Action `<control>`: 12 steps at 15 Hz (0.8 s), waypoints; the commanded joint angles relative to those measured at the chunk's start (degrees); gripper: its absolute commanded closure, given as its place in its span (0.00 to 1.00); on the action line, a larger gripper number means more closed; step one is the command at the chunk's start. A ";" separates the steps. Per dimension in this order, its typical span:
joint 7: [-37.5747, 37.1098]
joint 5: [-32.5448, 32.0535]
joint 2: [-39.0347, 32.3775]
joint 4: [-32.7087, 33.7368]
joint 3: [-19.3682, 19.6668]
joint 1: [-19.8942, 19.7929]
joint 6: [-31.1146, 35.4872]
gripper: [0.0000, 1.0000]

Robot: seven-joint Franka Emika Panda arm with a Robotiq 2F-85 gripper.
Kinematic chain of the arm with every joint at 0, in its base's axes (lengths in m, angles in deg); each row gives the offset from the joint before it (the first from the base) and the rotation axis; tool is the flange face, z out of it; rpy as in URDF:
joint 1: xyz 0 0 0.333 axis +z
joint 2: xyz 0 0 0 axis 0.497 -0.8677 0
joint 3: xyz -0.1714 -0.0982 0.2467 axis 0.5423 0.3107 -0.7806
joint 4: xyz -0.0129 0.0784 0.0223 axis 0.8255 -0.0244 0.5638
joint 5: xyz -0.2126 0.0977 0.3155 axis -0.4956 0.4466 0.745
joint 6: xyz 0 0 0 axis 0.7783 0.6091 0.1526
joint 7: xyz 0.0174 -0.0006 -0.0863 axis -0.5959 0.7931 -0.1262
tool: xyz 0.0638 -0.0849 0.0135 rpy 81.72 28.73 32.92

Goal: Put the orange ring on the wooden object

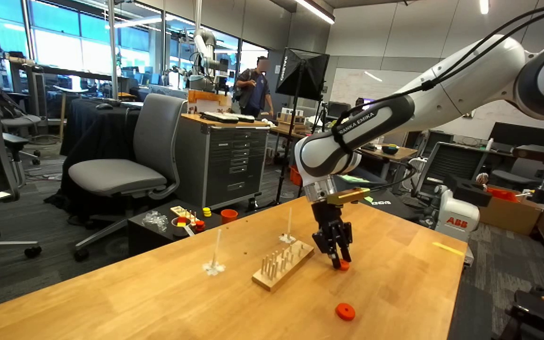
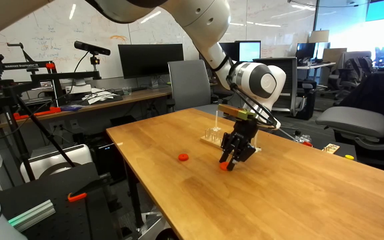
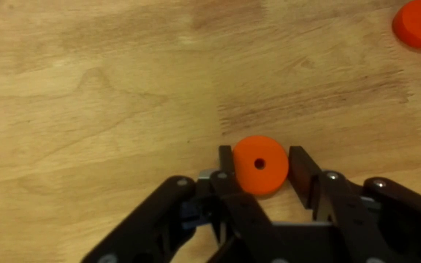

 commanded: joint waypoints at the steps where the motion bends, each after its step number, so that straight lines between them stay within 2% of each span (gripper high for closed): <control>1: -0.39 0.85 -0.36 2.61 -0.03 -0.19 -2.39 0.83; 12: -4.68 1.62 0.80 7.59 -0.77 2.38 -3.92 0.83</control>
